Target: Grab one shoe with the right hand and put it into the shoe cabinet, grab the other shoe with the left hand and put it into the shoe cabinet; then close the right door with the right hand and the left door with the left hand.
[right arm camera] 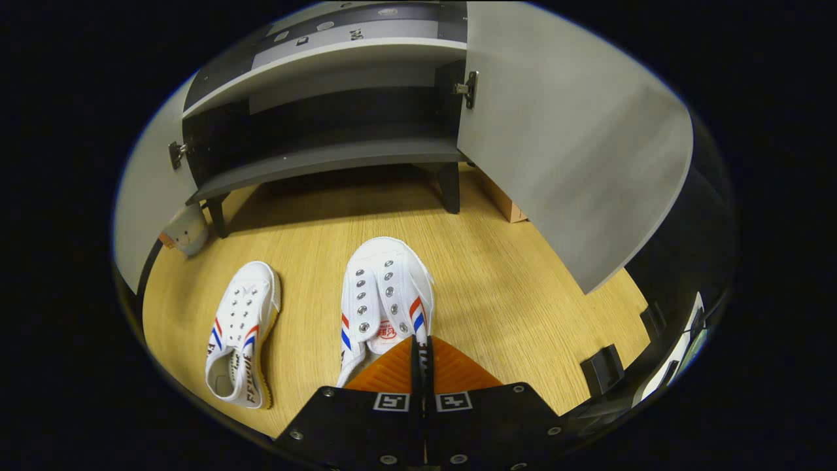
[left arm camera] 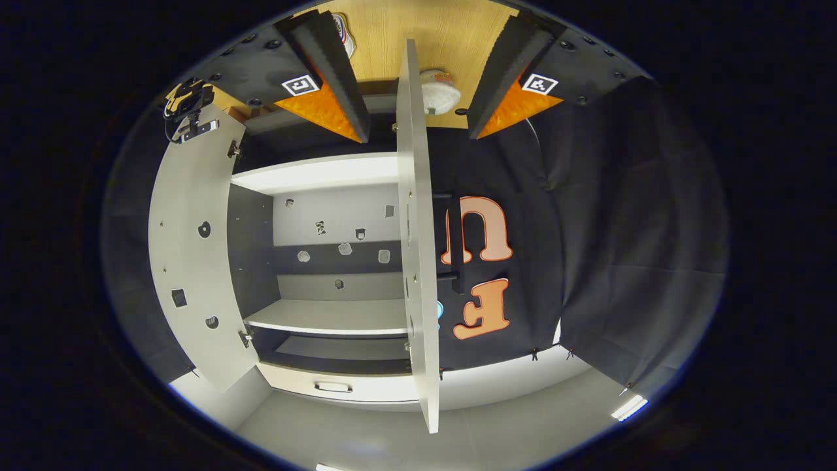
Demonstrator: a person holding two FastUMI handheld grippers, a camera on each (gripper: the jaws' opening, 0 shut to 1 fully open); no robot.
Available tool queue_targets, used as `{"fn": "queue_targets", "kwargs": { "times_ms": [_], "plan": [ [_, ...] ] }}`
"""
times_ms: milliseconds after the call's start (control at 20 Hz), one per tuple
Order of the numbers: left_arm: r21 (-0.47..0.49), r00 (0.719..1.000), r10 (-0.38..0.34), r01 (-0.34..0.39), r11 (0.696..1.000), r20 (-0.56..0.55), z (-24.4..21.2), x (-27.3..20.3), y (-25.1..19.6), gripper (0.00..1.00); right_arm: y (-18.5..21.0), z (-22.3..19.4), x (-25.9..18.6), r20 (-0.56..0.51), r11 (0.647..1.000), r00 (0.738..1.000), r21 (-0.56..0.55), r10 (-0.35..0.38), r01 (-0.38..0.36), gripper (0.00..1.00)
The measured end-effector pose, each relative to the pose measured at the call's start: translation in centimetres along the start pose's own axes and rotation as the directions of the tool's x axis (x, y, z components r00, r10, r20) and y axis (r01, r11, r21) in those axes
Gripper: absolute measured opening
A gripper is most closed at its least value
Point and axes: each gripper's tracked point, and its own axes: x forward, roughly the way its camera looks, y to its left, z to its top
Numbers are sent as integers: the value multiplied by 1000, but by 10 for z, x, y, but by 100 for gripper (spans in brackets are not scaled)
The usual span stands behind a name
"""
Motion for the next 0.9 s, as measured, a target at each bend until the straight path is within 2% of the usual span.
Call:
{"fn": "queue_targets", "kwargs": {
  "times_ms": [350,750,900],
  "plan": [
    [-18,1000,-21,21,1000,2,-3,5,-5,96,34,81,-58,149,997,986,-13,76,-75,0],
    [-36,999,-44,44,998,-3,-13,17,-13,97,60,186,-142,310,987,939,1,152,-160,0],
    [-36,998,-67,67,997,-8,-19,19,-18,96,57,203,-169,365,987,919,5,150,-163,0]
  ]
}}
